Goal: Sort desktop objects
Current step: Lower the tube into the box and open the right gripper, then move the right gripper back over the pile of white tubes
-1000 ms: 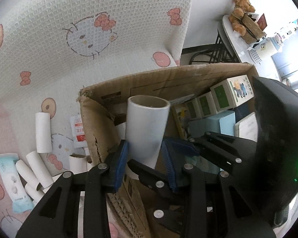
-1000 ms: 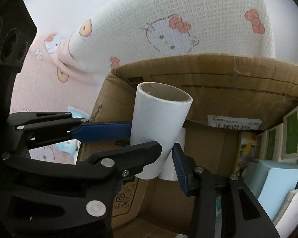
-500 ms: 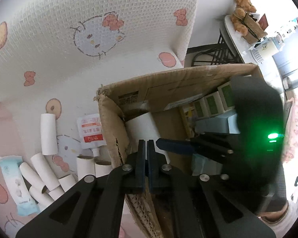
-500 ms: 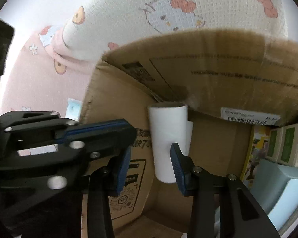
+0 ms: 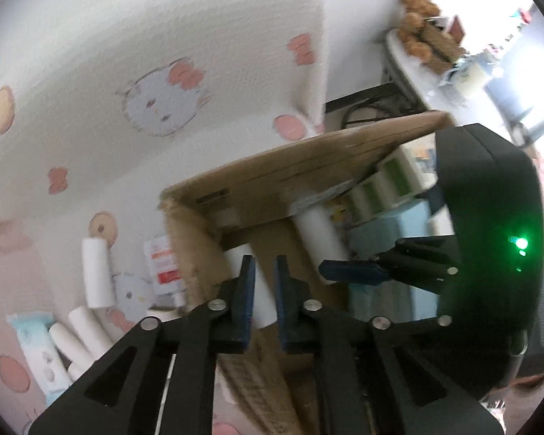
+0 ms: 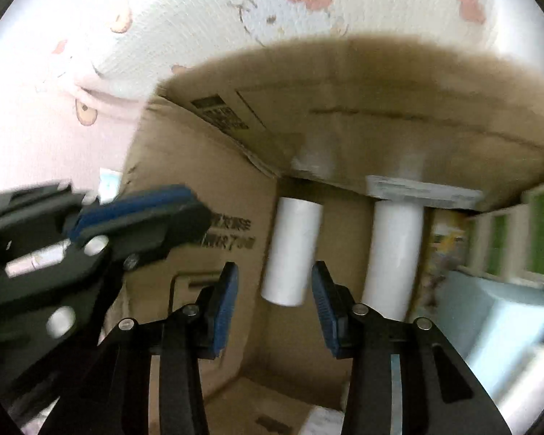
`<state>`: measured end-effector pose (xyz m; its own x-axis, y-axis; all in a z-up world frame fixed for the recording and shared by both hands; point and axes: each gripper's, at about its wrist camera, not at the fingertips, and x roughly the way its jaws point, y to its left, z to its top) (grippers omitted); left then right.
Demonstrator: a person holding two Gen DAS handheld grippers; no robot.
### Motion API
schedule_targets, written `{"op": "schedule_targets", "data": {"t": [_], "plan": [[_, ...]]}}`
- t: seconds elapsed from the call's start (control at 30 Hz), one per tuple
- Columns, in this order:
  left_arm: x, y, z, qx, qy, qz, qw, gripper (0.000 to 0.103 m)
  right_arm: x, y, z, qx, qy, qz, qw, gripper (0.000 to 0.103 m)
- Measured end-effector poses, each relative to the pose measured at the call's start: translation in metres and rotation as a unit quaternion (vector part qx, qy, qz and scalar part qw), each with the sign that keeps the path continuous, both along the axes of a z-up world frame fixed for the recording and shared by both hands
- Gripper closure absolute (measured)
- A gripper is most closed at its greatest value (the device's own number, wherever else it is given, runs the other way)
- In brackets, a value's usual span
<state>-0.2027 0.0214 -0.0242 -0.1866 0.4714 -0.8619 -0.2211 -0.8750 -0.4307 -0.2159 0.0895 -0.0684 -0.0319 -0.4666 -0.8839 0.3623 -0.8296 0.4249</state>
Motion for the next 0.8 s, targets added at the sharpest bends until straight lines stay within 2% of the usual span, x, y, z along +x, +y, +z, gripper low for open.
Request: {"op": "schedule_targets", "data": {"t": [0.07, 0.1, 0.23, 0.27, 0.4, 0.6, 0.7, 0.8], "plan": [[0.000, 0.007, 0.005, 0.018, -0.005, -0.009, 0.9998, 0.071, 0.006, 0.009, 0.014, 0.010, 0.011, 0.000, 1.000, 0.065], [-0.001, 0.011, 0.006, 0.023, -0.012, -0.013, 0.9996, 0.069, 0.008, 0.016, 0.017, 0.011, 0.014, -0.002, 1.000, 0.065], [0.001, 0.022, 0.005, 0.040, -0.019, -0.018, 0.9989, 0.069, 0.012, 0.038, 0.037, 0.024, 0.039, -0.016, 0.999, 0.064], [0.000, 0.024, 0.003, 0.044, -0.025, -0.019, 0.9985, 0.069, 0.013, 0.053, 0.039, 0.027, 0.044, -0.018, 0.999, 0.064], [0.001, 0.034, -0.011, 0.058, -0.052, -0.014, 0.9969, 0.069, 0.023, 0.063, 0.054, 0.037, 0.074, -0.022, 0.996, 0.064], [-0.001, 0.054, -0.041, 0.059, -0.106, -0.011, 0.9926, 0.069, 0.049, 0.069, 0.072, 0.133, 0.160, 0.006, 0.978, 0.064], [0.000, 0.065, -0.058, 0.067, -0.138, -0.005, 0.9881, 0.069, 0.058, 0.070, 0.075, 0.154, 0.176, 0.022, 0.972, 0.064], [0.000, 0.076, -0.072, 0.072, -0.151, -0.002, 0.9858, 0.070, 0.063, 0.073, 0.073, 0.137, 0.167, 0.029, 0.976, 0.064]]}}
